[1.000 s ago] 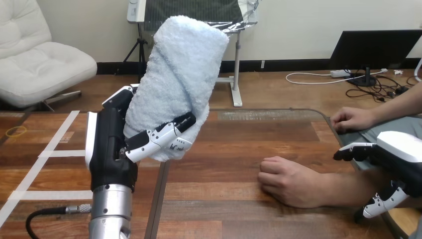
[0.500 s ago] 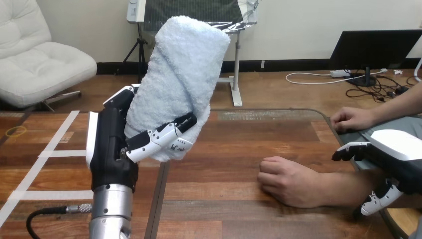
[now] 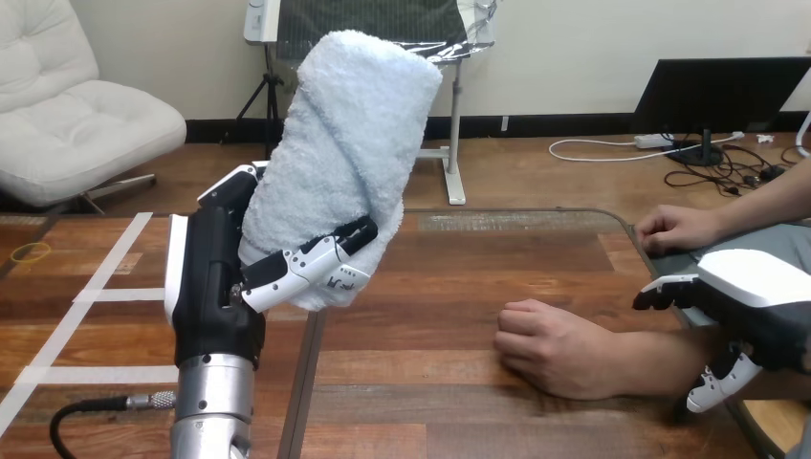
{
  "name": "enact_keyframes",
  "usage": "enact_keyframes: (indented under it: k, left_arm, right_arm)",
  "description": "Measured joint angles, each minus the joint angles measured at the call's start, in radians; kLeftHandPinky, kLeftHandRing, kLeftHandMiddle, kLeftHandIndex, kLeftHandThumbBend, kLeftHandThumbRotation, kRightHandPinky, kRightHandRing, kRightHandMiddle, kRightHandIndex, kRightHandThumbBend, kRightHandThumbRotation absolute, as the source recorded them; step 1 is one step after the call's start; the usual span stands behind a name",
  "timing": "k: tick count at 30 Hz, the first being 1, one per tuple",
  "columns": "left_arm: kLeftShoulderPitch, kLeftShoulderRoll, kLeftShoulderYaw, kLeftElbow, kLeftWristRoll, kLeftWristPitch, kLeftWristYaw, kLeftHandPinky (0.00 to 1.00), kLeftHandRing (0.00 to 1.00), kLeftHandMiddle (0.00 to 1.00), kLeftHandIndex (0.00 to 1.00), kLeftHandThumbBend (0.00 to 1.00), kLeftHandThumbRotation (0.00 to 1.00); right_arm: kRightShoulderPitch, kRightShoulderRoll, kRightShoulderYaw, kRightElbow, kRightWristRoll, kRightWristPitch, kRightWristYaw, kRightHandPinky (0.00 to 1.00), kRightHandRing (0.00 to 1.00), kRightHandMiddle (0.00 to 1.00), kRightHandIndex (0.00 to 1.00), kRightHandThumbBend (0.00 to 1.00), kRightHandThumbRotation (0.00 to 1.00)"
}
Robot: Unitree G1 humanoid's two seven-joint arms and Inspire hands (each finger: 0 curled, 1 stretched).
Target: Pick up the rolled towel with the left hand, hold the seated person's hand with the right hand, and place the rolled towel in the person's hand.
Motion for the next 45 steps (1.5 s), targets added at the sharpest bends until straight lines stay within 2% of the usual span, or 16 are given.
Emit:
enact_keyframes:
  k: [13, 32, 45]
  left_arm:
    - [0.0, 0.0, 0.001, 0.0, -0.003, -0.012, -0.002, 0.2, 0.28, 0.35, 0.38, 0.52, 0.0]
    - [0.0, 0.0, 0.002, 0.0, -0.004, -0.012, -0.003, 0.2, 0.27, 0.34, 0.38, 0.51, 0.0]
    - [0.0, 0.0, 0.002, 0.0, -0.004, -0.012, -0.002, 0.2, 0.27, 0.34, 0.38, 0.5, 0.0]
  right_arm:
    - [-0.054, 0.009, 0.075, 0.025, -0.052, 0.062, -0.016, 0.72, 0.82, 0.83, 0.83, 1.0, 0.2]
    - [-0.124, 0.051, 0.165, 0.068, -0.13, 0.148, -0.039, 0.69, 0.83, 0.84, 0.83, 1.0, 0.25]
    - [-0.163, 0.069, 0.215, 0.114, -0.155, 0.165, -0.067, 0.65, 0.8, 0.81, 0.82, 1.0, 0.24]
